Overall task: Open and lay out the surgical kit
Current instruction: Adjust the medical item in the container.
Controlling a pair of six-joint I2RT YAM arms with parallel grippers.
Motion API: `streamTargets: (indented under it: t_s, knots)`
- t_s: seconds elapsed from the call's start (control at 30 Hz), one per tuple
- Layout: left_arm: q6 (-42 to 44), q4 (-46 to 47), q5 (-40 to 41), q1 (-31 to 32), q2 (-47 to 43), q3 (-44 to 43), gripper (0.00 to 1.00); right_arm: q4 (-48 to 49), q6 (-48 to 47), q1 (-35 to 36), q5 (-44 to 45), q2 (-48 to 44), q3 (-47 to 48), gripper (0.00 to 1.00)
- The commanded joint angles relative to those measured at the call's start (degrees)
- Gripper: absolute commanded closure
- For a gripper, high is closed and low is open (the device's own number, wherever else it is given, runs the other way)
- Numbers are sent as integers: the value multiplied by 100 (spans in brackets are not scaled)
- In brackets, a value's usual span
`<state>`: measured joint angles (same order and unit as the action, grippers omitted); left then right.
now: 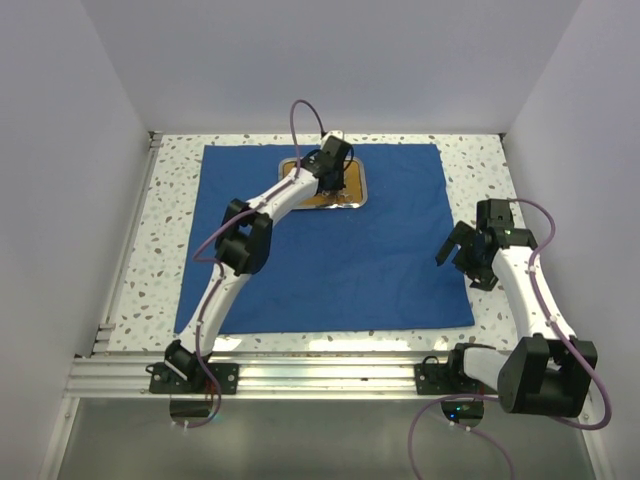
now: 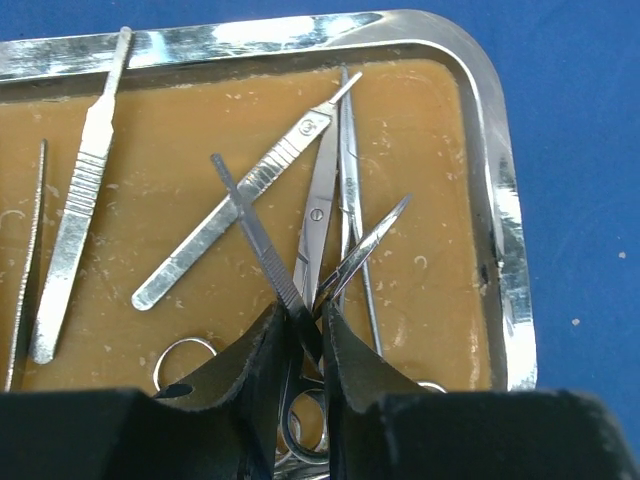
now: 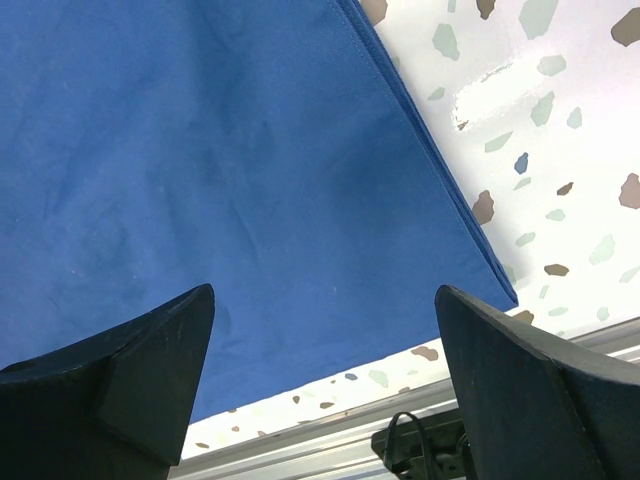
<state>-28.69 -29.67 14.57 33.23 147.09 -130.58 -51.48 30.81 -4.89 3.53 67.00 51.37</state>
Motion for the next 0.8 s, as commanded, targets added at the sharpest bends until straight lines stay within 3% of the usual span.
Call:
streamTargets:
  t_s: [0.0,0.77]
  knots:
    - [100,-162,-358,245,-215,121,100,7,-92,23,16,-152,39,4]
    - [381,321,-578,482,268,50,99,59,-154,119,-63,-3,31,5]
